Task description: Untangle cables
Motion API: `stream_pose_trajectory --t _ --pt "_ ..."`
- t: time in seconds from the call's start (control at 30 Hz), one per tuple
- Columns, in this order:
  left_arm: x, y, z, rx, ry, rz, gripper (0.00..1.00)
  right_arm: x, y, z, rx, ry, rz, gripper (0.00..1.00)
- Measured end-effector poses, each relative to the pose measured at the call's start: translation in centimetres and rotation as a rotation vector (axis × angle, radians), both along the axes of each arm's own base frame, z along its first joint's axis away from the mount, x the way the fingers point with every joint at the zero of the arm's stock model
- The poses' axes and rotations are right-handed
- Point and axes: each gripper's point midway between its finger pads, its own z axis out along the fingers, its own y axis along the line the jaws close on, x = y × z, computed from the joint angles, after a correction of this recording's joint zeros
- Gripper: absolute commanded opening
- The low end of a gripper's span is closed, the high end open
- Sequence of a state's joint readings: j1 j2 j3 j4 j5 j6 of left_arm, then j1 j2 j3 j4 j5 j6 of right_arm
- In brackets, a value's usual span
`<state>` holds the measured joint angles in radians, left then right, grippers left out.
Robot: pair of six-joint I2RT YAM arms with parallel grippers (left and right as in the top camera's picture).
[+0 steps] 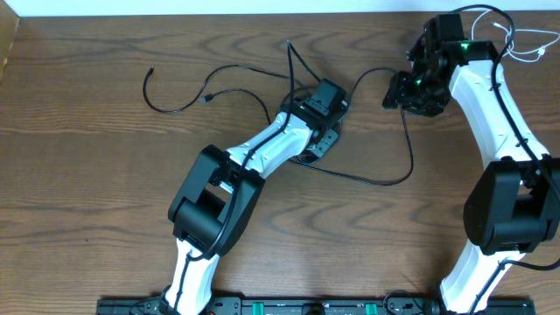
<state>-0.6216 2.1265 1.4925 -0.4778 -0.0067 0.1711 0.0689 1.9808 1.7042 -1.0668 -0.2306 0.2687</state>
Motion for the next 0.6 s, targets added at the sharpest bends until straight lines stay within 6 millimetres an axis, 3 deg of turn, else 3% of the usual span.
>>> stream_pose_trajectory --t 0.1,0.13,0.33,0.43,0.5,0.6 --pt "0.4 0.7 0.0 0.002 -0.001 0.010 0.23 0.0 0.0 0.0 0.000 0.000 0.000 0.57" --pt "0.5 0.8 0.0 0.003 -0.001 0.011 0.08 0.0 0.0 0.0 0.000 0.000 0.000 0.57" --pt "0.3 0.9 -0.1 0.003 0.009 0.026 0.07 0.0 0.0 0.0 0.000 -0.001 0.002 0.58" --pt "0.1 1.0 0.8 -0.006 0.008 0.043 0.07 0.0 0.0 0.0 -0.001 -0.001 0.003 0.58" --pt "0.0 1.2 2.4 -0.023 -0.005 0.060 0.07 0.0 0.0 0.0 -0.001 -0.001 0.003 0.58" --pt "0.2 1.9 7.4 -0.082 -0.066 0.104 0.07 0.0 0.0 0.0 0.000 -0.001 0.003 0.58"
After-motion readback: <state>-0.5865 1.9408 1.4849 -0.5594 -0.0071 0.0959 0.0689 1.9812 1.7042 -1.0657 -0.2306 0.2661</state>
